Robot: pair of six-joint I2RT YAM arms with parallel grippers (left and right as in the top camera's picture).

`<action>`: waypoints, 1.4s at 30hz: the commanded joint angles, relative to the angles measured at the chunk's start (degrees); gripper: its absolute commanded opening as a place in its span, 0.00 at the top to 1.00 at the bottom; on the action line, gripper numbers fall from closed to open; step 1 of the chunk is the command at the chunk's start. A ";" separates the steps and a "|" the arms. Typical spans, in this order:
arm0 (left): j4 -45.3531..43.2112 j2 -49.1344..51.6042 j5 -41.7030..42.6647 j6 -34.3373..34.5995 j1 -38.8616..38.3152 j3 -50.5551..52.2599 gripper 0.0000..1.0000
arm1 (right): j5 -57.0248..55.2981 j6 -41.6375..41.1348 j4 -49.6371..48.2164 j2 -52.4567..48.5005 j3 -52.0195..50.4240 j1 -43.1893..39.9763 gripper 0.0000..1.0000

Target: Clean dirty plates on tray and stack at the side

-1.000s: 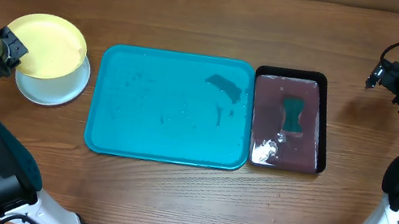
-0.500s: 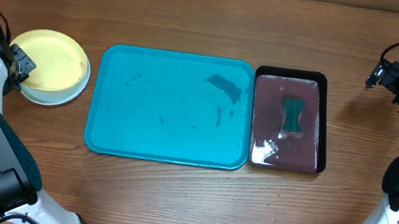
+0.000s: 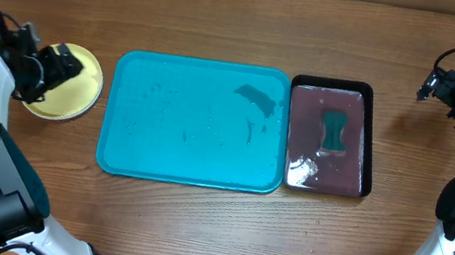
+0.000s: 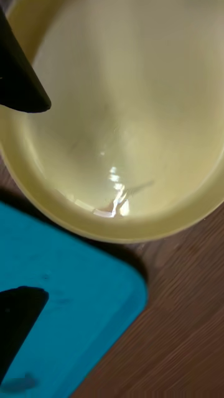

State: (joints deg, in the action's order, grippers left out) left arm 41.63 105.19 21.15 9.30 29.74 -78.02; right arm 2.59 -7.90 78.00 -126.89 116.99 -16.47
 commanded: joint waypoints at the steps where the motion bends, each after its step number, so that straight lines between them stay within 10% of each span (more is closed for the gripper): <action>1: 2.64 0.46 6.97 -5.29 -3.58 -0.13 0.13 | 0.00 -0.26 -0.15 1.53 0.70 -0.04 0.00; 5: 4.09 0.46 6.78 -5.92 -7.30 -0.13 0.00 | 0.02 -0.26 -0.17 1.53 0.70 -0.04 0.00; 29: 3.98 0.46 6.73 -5.92 -14.49 -0.13 0.00 | 0.00 -0.26 -0.57 1.70 0.66 0.09 0.00; 42: 3.98 0.46 6.73 -5.92 -14.49 -0.13 0.00 | 0.00 -0.26 -0.79 21.33 0.66 9.99 0.00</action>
State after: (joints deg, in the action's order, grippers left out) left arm 45.60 105.19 27.03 5.30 15.46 -78.02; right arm 2.57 -7.88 77.43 -115.72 116.92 -9.19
